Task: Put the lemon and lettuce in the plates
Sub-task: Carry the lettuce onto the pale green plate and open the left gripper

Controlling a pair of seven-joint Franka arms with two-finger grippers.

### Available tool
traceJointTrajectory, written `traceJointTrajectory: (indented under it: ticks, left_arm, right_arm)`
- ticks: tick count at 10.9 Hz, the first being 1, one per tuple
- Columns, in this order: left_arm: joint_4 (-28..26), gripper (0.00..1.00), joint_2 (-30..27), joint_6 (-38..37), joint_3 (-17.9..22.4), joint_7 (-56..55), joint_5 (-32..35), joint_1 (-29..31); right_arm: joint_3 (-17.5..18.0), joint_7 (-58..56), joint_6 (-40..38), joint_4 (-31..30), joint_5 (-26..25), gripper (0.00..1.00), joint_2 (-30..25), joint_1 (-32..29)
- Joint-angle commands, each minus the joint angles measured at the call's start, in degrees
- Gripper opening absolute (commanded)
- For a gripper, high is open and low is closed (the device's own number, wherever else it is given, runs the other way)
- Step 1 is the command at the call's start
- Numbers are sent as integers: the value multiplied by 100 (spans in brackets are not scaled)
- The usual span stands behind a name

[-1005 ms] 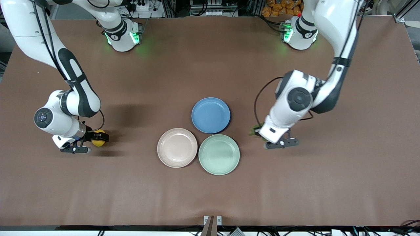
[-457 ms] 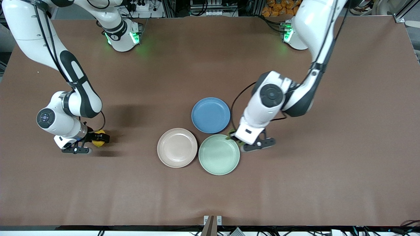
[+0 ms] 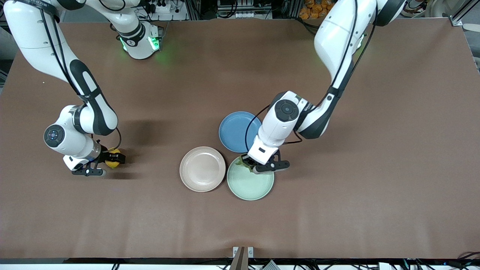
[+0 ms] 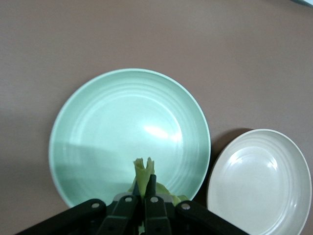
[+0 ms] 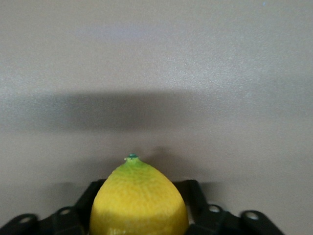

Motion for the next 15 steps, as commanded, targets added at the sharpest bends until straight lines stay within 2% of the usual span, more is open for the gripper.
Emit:
traceJointTrajectory:
  ticks: [1, 2, 3, 6, 8, 11, 15]
  left_arm:
    - [226, 4, 404, 505, 78, 50, -107, -127]
    - [226, 34, 413, 532, 78, 164, -98, -136]
    - [217, 99, 405, 532, 78, 209, -98, -128]
    - [208, 100, 273, 498, 78, 200, -72, -92]
    - [165, 100, -68, 140, 70, 235, -28, 12]
    - [121, 100, -946, -1274, 78, 463, -54, 302]
    - [94, 100, -2001, -3198, 61, 2156, -116, 1197]
  right_arm:
    - [3, -9, 9, 15, 74, 61, -9, 6]
    - [3, 0, 9, 33, 74, 59, -9, 6]
    - [3, -8, 1, 67, 83, 58, -9, 6]
    - [12, 0, -191, 208, 83, 57, -9, 58]
    - [12, 18, -901, 567, 92, 57, -17, 67]
    - [30, 35, -1343, 902, 92, 57, -44, 216]
    - [38, 175, -1432, 1140, 100, 58, -44, 638]
